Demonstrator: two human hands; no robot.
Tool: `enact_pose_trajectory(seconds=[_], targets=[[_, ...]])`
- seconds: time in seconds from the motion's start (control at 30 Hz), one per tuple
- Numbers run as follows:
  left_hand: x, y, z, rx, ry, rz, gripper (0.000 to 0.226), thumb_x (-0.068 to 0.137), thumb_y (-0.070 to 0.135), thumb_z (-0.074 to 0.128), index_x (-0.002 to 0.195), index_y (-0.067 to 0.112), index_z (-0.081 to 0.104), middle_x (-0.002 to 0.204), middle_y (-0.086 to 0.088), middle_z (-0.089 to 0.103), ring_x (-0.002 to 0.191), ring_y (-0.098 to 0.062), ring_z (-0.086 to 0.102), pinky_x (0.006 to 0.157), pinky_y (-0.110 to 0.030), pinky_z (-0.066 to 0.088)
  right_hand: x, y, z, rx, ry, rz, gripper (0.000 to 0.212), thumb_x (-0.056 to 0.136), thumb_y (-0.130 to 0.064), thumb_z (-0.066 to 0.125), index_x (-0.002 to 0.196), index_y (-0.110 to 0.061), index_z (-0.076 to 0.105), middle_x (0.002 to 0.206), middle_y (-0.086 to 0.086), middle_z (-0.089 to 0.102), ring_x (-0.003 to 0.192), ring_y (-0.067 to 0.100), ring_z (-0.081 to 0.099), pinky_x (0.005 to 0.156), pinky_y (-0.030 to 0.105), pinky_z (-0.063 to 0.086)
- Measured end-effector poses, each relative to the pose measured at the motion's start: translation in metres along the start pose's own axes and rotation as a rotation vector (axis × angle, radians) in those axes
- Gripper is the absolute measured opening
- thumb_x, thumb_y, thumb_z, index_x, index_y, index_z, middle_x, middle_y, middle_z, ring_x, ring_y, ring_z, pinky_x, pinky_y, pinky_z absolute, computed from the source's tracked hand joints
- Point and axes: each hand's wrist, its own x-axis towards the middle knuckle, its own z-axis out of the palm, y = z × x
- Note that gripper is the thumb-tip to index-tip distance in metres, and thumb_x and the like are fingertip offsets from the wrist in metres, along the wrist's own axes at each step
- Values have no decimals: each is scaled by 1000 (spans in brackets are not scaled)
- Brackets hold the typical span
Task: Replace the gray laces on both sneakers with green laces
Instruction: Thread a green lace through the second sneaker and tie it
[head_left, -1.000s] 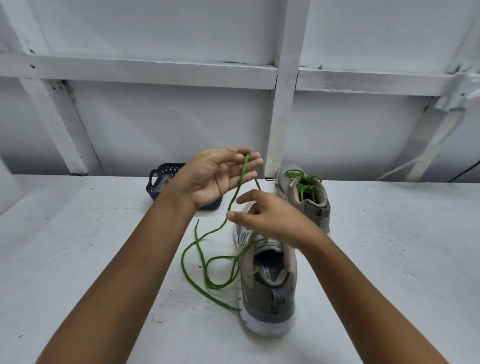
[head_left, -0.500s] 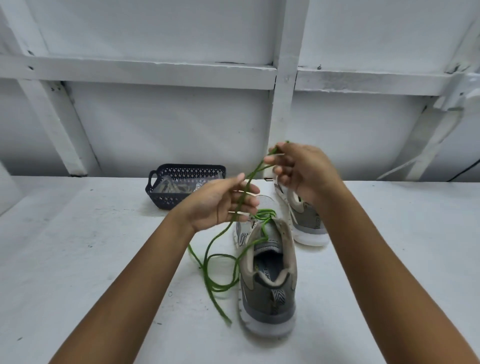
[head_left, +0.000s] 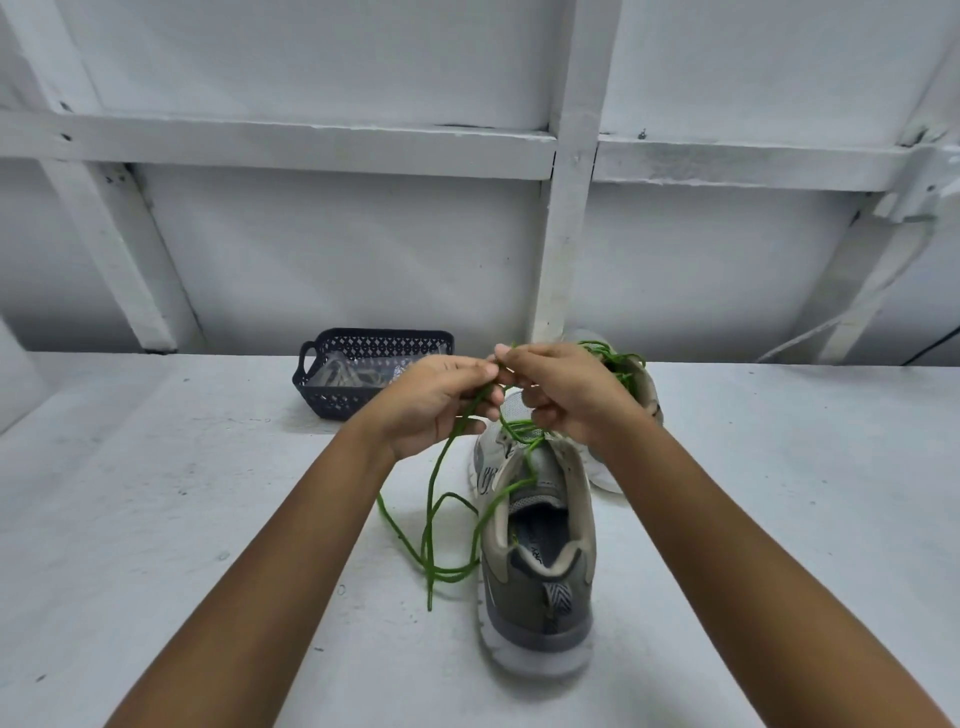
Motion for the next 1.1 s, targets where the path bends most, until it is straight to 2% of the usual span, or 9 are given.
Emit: enact_pose_trajectory(seconds=[0.2, 0.33, 0.5, 0.57, 0.67, 0.77, 0.87, 1.0, 1.1], targets=[[-7, -14, -8, 83, -1, -42, 22, 98, 12, 44, 91, 3, 64, 65, 2, 61, 58, -9, 58, 54, -17, 47, 15, -27, -23, 292, 258, -101, 23, 98, -15, 47, 76, -11, 55, 47, -5, 60, 38, 2, 53, 37, 13, 39], [-14, -23, -21, 188, 23, -103, 20, 97, 10, 46, 92, 4, 65, 68, 1, 64, 63, -12, 61, 58, -18, 49, 28, -41, -47, 468, 384, -148, 26, 99, -14, 44, 75, -9, 54, 45, -4, 61, 42, 5, 58, 43, 15, 46], [-17, -27, -31, 235, -7, -174, 16, 94, 3, 50, 95, 5, 66, 74, 0, 68, 67, -10, 65, 60, -18, 51, 39, -37, -55, 507, 433, -138, 27, 99, -13, 44, 75, -8, 54, 64, 4, 61, 55, 11, 60, 46, 16, 49], [-17, -29, -31, 225, -10, -201, 17, 93, -1, 50, 95, 5, 66, 78, -1, 71, 69, -9, 67, 62, -18, 52, 42, -32, -52, 489, 413, -124, 25, 99, -12, 44, 77, -7, 54, 66, 5, 62, 54, 10, 62, 47, 17, 50], [-15, -33, -25, 127, 37, -197, 16, 91, -3, 51, 95, 2, 65, 80, -5, 73, 71, -11, 69, 66, -21, 56, 44, -21, -42, 276, 329, -11, 18, 98, -10, 45, 83, -5, 53, 58, 5, 64, 44, 8, 60, 44, 17, 48], [-8, -38, -16, -26, 214, -122, 10, 91, 1, 54, 94, 3, 63, 79, -5, 74, 71, -11, 71, 67, -22, 58, 35, -4, -30, -296, 155, 94, 18, 96, -18, 52, 99, -3, 61, 69, 5, 64, 50, 9, 57, 43, 17, 42], [1, -44, -10, -85, 397, -70, 6, 91, 6, 57, 94, 8, 62, 77, 0, 74, 71, -8, 71, 70, -24, 56, 18, 7, -14, -731, -23, 48, 28, 95, -32, 52, 99, -11, 71, 77, -2, 64, 61, 6, 52, 52, 17, 39], [8, -50, -5, -133, 517, -52, 10, 89, 10, 61, 99, 11, 62, 85, 1, 73, 75, -8, 69, 78, -27, 51, 2, 17, -3, -755, -121, -17, 36, 94, -41, 51, 93, -12, 74, 86, 2, 69, 76, 11, 58, 69, 18, 43], [12, -52, -1, -126, 537, -29, 9, 88, 12, 62, 97, 13, 62, 79, 6, 74, 73, -6, 69, 78, -26, 50, 2, 23, -3, -795, -117, -97, 23, 90, -33, 60, 88, -14, 73, 90, 10, 71, 77, 16, 58, 70, 26, 43]])
